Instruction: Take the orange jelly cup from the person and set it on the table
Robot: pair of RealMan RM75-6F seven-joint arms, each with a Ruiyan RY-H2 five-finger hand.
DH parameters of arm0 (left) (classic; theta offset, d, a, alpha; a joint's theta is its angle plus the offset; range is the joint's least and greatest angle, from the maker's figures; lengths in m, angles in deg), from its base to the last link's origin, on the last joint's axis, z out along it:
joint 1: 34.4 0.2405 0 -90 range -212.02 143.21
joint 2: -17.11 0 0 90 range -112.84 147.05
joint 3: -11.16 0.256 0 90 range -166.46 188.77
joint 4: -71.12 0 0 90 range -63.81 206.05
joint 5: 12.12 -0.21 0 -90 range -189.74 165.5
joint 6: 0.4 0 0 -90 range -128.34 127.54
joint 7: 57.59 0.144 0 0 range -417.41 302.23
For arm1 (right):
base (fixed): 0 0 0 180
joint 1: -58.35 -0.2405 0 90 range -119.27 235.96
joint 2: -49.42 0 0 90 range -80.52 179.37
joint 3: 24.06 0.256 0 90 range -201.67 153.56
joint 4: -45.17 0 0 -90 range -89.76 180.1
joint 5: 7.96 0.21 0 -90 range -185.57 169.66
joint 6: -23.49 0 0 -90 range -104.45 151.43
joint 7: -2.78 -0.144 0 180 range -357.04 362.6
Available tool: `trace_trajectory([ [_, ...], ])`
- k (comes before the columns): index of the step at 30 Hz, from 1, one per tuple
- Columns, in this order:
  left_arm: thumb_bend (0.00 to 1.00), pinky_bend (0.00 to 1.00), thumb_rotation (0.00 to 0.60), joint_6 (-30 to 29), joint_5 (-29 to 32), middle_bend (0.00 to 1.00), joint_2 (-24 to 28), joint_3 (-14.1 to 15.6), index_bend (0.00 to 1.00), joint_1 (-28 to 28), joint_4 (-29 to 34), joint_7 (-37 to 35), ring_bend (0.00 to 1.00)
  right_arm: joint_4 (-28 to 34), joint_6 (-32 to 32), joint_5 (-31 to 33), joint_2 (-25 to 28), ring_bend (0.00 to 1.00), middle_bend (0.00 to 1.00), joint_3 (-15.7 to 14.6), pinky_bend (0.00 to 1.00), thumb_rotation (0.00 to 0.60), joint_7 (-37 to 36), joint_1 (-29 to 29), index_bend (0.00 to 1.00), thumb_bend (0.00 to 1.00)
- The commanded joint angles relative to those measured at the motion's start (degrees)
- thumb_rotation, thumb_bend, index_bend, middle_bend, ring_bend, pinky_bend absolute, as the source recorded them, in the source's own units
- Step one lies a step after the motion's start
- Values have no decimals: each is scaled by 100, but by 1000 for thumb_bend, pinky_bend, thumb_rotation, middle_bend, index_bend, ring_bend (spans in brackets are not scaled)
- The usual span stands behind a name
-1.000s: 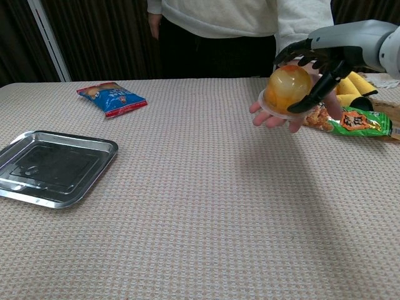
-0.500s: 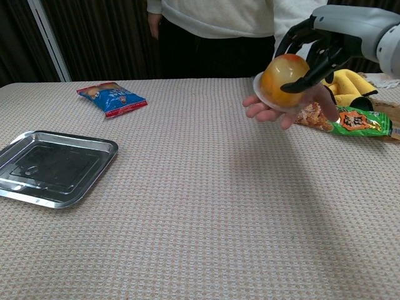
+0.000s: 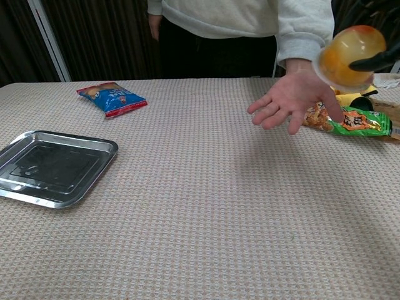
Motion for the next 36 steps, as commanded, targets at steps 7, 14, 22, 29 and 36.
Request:
trace_trajectory([
  [7, 210, 0, 600, -14, 11, 0, -31, -17, 0, 16, -6, 164, 0, -587, 77, -877, 177, 507, 563, -1066, 622, 600, -731, 1001, 681, 257],
  [14, 211, 0, 600, -35, 40, 0, -64, -42, 0, 34, -5, 258, 0, -1244, -121, -1137, -452, 502, 559, -1281, 622, 600, -697, 1125, 679, 257],
  [22, 210, 0, 600, -32, 42, 0, -65, -43, 0, 31, -16, 231, 0, -1652, -335, -1017, -996, 125, 202, -1231, 177, 600, -318, 1149, 320, 234],
  [29, 211, 0, 600, -31, 22, 0, -57, -34, 0, 25, -26, 196, 0, -1482, -381, -877, -854, 0, 70, -1132, 23, 600, -17, 1176, 225, 211],
  [36, 210, 0, 600, -43, 20, 0, -59, -36, 0, 30, -29, 193, 0, -1412, -163, -954, -639, 0, 17, -1143, 15, 600, 256, 1336, 197, 196],
])
